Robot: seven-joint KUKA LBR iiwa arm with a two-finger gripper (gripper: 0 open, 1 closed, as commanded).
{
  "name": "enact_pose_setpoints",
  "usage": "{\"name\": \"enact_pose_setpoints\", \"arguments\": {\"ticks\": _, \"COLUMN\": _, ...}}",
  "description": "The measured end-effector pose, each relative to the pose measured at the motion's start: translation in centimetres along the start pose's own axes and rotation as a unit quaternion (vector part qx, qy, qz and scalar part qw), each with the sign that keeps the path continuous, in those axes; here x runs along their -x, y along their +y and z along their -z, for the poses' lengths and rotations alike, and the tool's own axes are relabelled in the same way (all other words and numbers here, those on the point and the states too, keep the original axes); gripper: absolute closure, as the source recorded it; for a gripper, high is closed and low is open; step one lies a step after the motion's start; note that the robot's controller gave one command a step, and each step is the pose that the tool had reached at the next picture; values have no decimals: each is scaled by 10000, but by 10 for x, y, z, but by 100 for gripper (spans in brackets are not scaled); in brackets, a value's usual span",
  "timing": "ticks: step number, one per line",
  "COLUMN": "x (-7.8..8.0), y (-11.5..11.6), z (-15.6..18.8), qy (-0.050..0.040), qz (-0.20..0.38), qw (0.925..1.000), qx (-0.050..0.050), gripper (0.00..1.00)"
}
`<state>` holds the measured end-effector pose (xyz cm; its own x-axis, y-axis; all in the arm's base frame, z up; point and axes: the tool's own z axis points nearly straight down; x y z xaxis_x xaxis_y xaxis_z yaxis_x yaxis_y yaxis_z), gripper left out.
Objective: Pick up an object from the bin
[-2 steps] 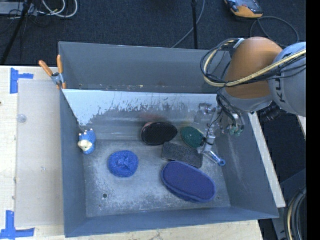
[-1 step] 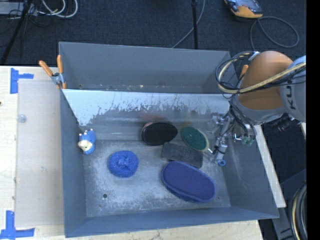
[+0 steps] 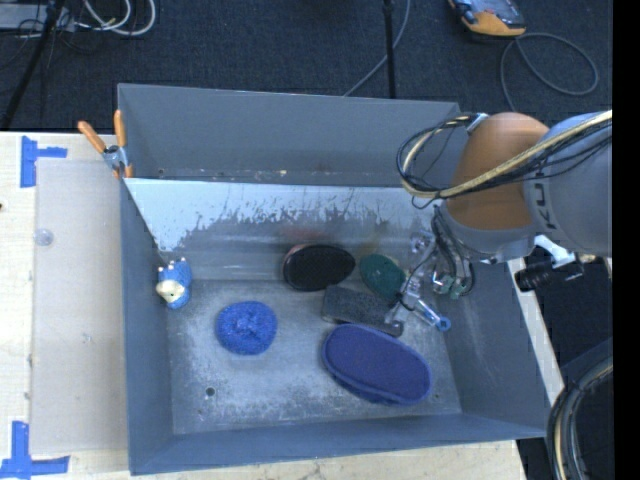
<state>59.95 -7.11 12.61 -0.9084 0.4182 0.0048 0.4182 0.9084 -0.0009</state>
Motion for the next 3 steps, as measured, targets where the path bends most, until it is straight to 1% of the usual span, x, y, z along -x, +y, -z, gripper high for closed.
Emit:
{"name": "enact_pose_setpoints", "arguments": {"ticks": 1, "x": 4, "y": -20, "z": -48, "qy": -122, "qz": 338, "qw": 9993, "qx": 71, "gripper": 0}}
{"name": "enact_pose_setpoints", "arguments": {"ticks": 2, "x": 5, "y": -14, "z": -27, "qy": -122, "qz": 321, "qw": 9994, "qx": 30, "gripper": 100}}
{"name": "enact_pose_setpoints", "arguments": {"ticks": 3, "x": 5, "y": -14, "z": -27, "qy": -122, "qz": 321, "qw": 9994, "qx": 30, "gripper": 100}}
